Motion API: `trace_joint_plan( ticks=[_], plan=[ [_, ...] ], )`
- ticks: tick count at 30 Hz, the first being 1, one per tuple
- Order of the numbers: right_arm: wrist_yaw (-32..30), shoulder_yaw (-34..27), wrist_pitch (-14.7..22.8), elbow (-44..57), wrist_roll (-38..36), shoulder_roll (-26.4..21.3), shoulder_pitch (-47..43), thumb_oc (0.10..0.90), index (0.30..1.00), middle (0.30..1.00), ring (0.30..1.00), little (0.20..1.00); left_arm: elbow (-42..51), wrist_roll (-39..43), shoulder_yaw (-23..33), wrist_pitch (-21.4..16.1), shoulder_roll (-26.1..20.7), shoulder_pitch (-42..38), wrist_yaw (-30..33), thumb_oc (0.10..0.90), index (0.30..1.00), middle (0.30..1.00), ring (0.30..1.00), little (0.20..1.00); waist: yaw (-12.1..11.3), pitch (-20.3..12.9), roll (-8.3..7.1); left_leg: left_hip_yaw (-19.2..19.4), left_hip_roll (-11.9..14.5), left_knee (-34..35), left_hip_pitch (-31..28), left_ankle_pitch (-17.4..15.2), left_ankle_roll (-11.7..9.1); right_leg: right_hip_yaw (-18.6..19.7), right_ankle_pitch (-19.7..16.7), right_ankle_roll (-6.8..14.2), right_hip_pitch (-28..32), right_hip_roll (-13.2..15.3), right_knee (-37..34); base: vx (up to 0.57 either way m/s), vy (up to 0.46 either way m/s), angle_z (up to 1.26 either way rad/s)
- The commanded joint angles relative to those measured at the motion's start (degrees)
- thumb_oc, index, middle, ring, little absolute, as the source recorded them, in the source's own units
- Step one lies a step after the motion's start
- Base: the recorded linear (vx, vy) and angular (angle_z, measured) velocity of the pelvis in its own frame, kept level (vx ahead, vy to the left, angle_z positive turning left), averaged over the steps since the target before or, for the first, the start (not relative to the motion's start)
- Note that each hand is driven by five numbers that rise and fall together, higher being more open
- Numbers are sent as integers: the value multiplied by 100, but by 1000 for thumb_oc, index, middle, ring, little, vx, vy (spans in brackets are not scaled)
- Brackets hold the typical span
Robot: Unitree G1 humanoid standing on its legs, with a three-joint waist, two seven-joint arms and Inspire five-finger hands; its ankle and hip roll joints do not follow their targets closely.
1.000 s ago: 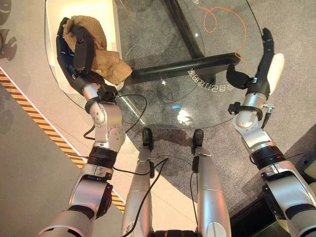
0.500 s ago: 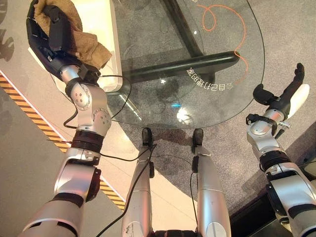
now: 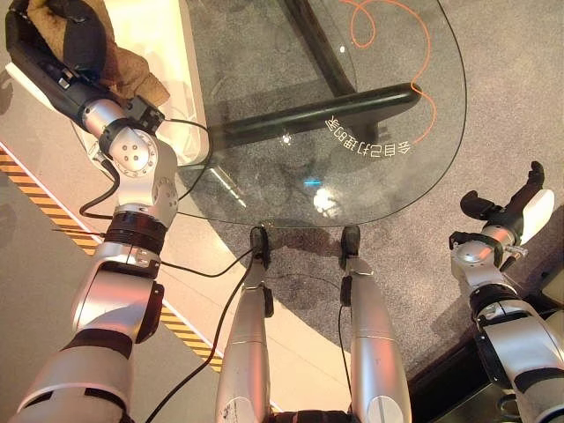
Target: Wipe the table with a cloth and put it in the basket.
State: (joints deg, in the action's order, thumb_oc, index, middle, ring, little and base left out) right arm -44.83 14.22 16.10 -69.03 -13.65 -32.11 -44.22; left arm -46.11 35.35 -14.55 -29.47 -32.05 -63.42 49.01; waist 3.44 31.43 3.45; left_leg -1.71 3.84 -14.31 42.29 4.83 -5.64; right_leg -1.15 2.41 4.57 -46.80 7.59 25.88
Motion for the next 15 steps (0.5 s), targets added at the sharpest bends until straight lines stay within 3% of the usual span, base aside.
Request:
trace_joint_plan(
  ticks=[1, 9, 15],
  plan=[
    [63, 70, 9, -97, -3, -170, -54, 800, 900, 900, 900, 900, -85, -734, 118, -279, -867, -1003, 318, 100, 300, 300, 300, 200, -41, -164, -164, 297, -465, -491, -58, -662, 364, -352, 148, -217, 245, -574, -271, 0, 0, 0],
    [571, 273, -356, -182, -140, 48, 169, 800, 900, 900, 900, 900, -557, -1143, -227, 320, -946, -1161, 421, 100, 300, 300, 300, 200, 43, -164, -158, 299, -469, -478, 19, -619, 361, -254, 151, -262, 132, -651, -252, 4, 2, 0],
    [651, 321, -354, -239, -168, 160, 384, 800, 900, 900, 900, 900, -790, -1216, -283, 722, -961, -1123, 447, 100, 300, 300, 300, 200, 97, -164, -144, 282, -495, -498, 64, -606, 371, -190, 139, -276, 59, -693, -226, 0, 0, 0]
  ],
)
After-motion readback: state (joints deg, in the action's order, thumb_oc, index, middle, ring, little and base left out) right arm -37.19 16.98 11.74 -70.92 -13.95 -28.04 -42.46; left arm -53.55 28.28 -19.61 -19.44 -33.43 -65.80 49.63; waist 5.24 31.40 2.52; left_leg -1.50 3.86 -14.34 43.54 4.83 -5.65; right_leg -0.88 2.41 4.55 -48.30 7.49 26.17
